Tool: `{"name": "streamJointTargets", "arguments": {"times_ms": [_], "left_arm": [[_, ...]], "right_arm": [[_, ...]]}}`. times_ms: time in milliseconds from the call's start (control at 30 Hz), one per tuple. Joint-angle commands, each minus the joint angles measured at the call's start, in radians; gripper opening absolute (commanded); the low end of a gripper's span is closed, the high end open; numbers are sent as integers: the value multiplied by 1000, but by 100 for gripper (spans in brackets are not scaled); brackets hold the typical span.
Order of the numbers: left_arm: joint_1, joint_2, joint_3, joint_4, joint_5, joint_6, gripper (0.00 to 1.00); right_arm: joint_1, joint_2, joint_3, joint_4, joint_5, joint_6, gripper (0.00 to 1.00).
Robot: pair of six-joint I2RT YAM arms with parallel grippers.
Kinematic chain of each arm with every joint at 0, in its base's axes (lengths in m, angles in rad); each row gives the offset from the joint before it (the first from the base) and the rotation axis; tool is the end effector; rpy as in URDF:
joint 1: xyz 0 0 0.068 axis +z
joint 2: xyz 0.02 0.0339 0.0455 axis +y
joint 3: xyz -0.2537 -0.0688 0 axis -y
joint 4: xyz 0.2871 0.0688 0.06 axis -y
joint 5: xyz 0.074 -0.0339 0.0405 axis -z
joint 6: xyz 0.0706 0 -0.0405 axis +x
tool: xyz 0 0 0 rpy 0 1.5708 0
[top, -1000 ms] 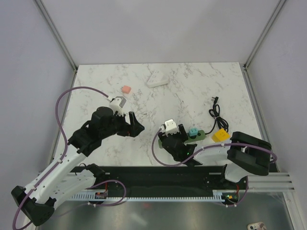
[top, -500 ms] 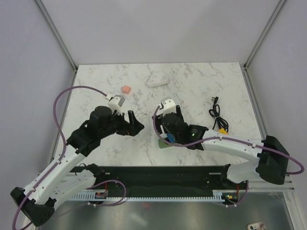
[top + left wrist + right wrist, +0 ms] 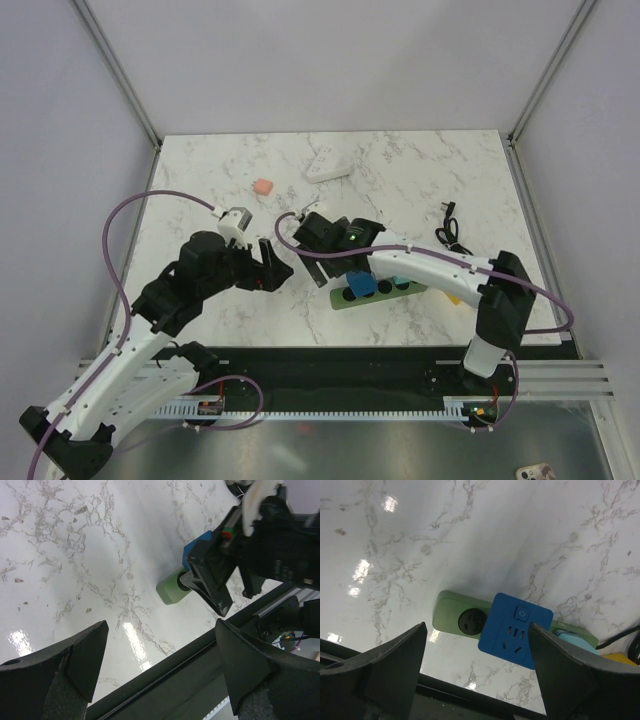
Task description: Insert the plug
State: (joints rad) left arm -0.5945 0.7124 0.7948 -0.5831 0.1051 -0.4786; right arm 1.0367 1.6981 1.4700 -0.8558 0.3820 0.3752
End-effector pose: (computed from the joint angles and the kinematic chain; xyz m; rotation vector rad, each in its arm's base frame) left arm 0.1911 -0.1381 0.2935 0.1922 2.1511 -0.7516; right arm 0.2317 0.3401 0.2354 -0.7067 2.4322 0.0354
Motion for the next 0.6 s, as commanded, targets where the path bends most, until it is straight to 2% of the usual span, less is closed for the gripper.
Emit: {"name": "streamJointTargets", "arguments": {"times_ms": [0,333,567], "left_arm": [[9,-39,1,-4,-22,38,95],[9,-73,-19,-4,-15,44,95],[9,-94,-23,-3,-16,52,95]], "right_arm": [[-13,64,91,-211,-14,34,90],[-40,175,283,-353,15,59,90],[-105,231,300,-405,-48,62,89]]}}
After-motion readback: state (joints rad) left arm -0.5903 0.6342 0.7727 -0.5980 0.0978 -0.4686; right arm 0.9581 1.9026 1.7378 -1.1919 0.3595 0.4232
